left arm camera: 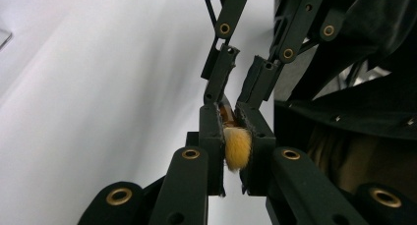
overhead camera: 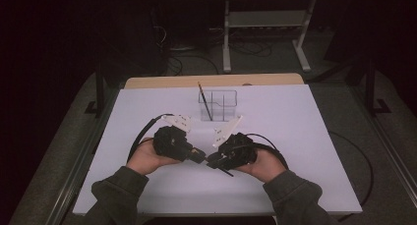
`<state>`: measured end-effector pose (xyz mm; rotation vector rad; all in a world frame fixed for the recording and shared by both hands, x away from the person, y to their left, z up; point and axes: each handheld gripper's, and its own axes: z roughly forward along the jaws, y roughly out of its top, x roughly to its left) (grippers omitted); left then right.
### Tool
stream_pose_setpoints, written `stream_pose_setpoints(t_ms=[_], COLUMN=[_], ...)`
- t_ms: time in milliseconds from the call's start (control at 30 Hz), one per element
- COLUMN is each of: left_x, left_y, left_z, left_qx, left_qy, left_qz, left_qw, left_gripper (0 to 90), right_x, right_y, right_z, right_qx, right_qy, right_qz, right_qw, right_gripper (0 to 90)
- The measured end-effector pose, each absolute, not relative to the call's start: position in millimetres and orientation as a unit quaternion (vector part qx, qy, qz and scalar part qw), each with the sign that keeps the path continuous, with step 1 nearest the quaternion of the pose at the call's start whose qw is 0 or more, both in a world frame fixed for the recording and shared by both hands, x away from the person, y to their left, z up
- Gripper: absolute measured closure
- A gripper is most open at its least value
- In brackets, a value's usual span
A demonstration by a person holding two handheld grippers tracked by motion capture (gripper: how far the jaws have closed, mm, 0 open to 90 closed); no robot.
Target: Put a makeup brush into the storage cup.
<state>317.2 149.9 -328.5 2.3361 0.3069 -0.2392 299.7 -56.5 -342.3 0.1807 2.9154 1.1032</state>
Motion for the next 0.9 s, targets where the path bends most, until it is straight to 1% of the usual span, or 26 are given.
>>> stream_pose_setpoints(t_ms=[133,167,233,367,567,733,833,900], left_x=[316.7,316.9,317.0,315.6,317.2,317.6,318.2,318.1], left_y=[146.7,146.2,145.6,144.6,149.1,150.9,149.6,148.8], left_z=[-326.3,-325.7,-325.5,-326.3,-324.6,-326.0,-325.9,-325.8], left_qx=[0.917,0.918,0.918,0.919,0.913,0.912,0.910,0.910], left_qy=[0.116,0.115,0.113,0.113,0.121,0.127,0.127,0.127], left_qz=[-0.089,-0.088,-0.088,-0.087,-0.085,-0.079,-0.080,-0.080], left_qw=[0.371,0.369,0.369,0.367,0.379,0.382,0.387,0.387], left_gripper=[81.7,81.7,81.7,81.0,68.5,63.9,64.4,66.7], right_x=[300.6,301.0,300.5,301.7,300.4,300.5,299.2,298.2], right_y=[-50.9,-49.6,-47.5,-47.3,-53.6,-64.0,-65.7,-64.7], right_z=[-340.9,-341.0,-341.3,-343.2,-350.1,-356.4,-358.7,-359.5], right_qx=[0.062,0.059,0.056,0.057,0.066,0.089,0.098,0.099], right_qy=[0.940,0.941,0.944,0.945,0.936,0.914,0.909,0.908], right_qz=[0.336,0.332,0.326,0.323,0.346,0.395,0.405,0.408], right_qw=[0.003,0.002,0.004,0.000,0.004,0.003,0.007,0.010], right_gripper=[74.8,75.5,81.1,82.5,82.8,82.8,82.8,82.8])
